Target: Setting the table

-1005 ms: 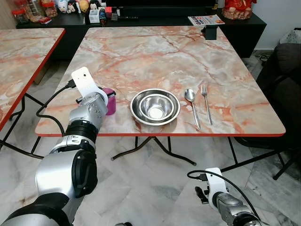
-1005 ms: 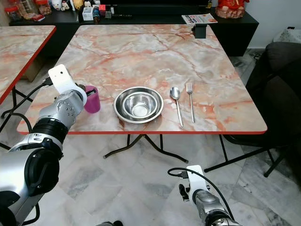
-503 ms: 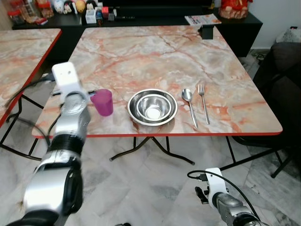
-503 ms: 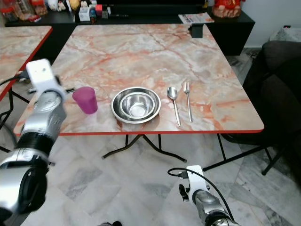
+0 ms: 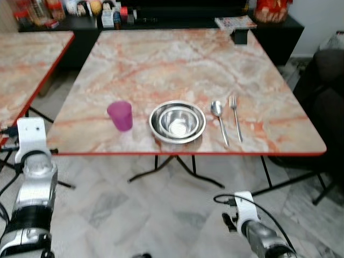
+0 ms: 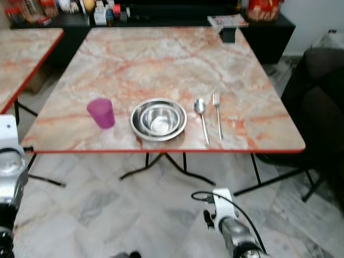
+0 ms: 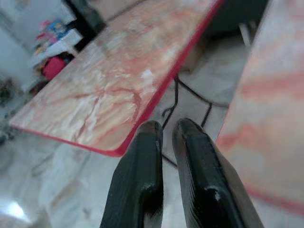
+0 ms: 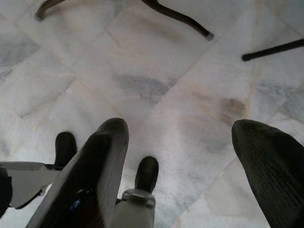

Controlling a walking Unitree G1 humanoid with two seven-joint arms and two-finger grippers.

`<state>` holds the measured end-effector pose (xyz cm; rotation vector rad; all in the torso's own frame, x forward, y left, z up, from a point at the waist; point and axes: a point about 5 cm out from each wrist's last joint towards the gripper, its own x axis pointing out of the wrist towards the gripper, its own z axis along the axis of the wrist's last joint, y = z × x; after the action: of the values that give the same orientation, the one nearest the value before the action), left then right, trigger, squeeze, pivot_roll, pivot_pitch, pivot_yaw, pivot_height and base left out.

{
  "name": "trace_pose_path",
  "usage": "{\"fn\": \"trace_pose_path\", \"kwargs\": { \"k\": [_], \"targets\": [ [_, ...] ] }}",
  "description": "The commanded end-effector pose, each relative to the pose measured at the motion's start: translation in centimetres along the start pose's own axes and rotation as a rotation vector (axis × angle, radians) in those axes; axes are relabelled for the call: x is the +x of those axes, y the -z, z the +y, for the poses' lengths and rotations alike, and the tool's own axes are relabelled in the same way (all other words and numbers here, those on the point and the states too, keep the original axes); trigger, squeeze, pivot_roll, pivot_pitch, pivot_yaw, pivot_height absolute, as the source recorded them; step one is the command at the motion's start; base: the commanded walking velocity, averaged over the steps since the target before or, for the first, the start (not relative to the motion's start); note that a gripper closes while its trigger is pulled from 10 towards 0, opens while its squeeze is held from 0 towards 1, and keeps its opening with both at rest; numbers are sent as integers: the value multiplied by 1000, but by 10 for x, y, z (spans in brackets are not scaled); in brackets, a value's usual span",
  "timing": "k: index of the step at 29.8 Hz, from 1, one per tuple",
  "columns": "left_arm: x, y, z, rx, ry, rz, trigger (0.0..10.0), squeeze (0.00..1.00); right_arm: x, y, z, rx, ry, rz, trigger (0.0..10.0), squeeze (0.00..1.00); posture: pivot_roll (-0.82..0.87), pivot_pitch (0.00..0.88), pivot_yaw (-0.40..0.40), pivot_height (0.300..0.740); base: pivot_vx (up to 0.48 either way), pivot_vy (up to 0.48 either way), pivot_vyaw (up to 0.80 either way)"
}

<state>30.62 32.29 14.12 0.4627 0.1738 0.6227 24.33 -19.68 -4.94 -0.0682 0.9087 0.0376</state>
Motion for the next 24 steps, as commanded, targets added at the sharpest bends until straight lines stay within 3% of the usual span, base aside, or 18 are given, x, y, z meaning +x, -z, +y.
{"fn": "trace_pose_path", "kwargs": {
  "k": [1, 3, 4, 5, 7, 11, 15, 16, 24],
  "targets": [
    [-1, 11, 5, 84, 49, 30, 10000, 0, 0, 2, -1, 14, 5, 1, 10000, 0, 19, 100, 22, 740, 0, 0, 0],
    [-2, 21, 18, 192, 56, 52, 10000, 0, 0, 2, -1, 16, 6, 0, 10000, 0, 18, 95, 27, 740, 0, 0, 0],
    [-2, 21, 18, 192, 56, 52, 10000, 0, 0, 2, -1, 16, 6, 0, 10000, 0, 18, 95, 27, 740, 0, 0, 0],
    [-2, 25, 26, 279, 51, 72, 10000, 0, 0, 2, -1, 16, 6, 0, 10000, 0, 18, 95, 27, 740, 0, 0, 0],
    [0, 30, 37, 354, 38, 100, 10000, 0, 0, 2, -1, 16, 5, 0, 10000, 0, 18, 95, 27, 740, 0, 0, 0],
    [3, 38, 47, 406, 57, 161, 10000, 0, 0, 3, -1, 14, 4, 2, 10000, 0, 20, 85, 28, 740, 0, 0, 0],
    [3, 45, 43, 431, 117, 197, 10000, 0, 0, 3, -1, 14, 4, 2, 10000, 0, 20, 85, 28, 740, 0, 0, 0],
    [1, 55, 35, 446, 203, 243, 10000, 0, 0, 3, -1, 15, 4, 3, 10000, 0, 18, 80, 32, 740, 0, 0, 0],
    [-10, 85, 6, 367, 351, 385, 10000, 0, 0, 4, 0, 16, 1, 8, 10000, 0, 13, 71, 36, 740, 0, 0, 0]
  ]
}}
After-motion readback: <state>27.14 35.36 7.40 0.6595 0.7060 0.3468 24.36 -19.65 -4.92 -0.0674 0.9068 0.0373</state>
